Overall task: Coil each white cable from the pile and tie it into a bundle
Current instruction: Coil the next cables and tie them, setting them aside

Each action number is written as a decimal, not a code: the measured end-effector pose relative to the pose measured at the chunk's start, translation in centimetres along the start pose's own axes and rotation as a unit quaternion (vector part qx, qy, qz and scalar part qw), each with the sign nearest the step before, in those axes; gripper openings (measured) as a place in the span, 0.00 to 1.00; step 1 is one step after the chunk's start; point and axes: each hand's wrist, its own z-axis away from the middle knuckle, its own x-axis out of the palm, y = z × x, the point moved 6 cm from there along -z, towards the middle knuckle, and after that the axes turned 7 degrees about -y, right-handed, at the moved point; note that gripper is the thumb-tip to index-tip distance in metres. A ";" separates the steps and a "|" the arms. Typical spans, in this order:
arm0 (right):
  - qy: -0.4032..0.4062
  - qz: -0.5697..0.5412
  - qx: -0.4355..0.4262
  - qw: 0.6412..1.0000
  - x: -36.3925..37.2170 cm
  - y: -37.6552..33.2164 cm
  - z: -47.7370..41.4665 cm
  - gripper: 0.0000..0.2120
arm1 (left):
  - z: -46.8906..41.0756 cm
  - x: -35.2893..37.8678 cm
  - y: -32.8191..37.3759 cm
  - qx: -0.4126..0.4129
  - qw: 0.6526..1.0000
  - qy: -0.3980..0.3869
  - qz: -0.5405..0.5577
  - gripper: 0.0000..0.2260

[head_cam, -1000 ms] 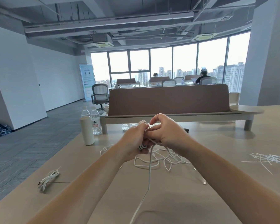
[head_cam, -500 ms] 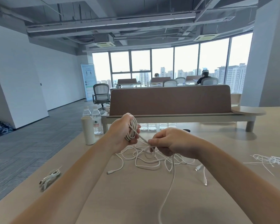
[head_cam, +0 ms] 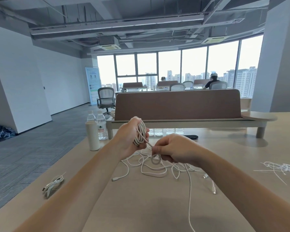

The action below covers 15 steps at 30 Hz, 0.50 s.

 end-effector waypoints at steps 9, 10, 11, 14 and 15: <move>0.033 0.023 -0.030 0.999 0.0 -0.9 -0.3 0.13 | -0.1 0.3 -0.7 -0.007 1.000 0.011 0.009 0.18; 0.027 0.021 -0.034 0.999 0.2 -1.0 -0.2 0.13 | 0.0 0.5 -0.7 -0.002 1.000 0.012 0.008 0.16; 0.020 0.016 -0.037 0.999 0.3 -1.2 -0.2 0.13 | 0.1 0.7 -0.7 0.003 1.000 0.011 0.007 0.13; 0.004 0.020 -0.037 0.999 0.5 -1.4 0.0 0.13 | 0.1 1.2 -0.8 0.011 0.999 0.003 0.036 0.09; 0.003 0.021 -0.035 0.999 0.5 -1.4 0.0 0.13 | 0.1 1.3 -0.8 0.011 0.998 0.004 0.057 0.10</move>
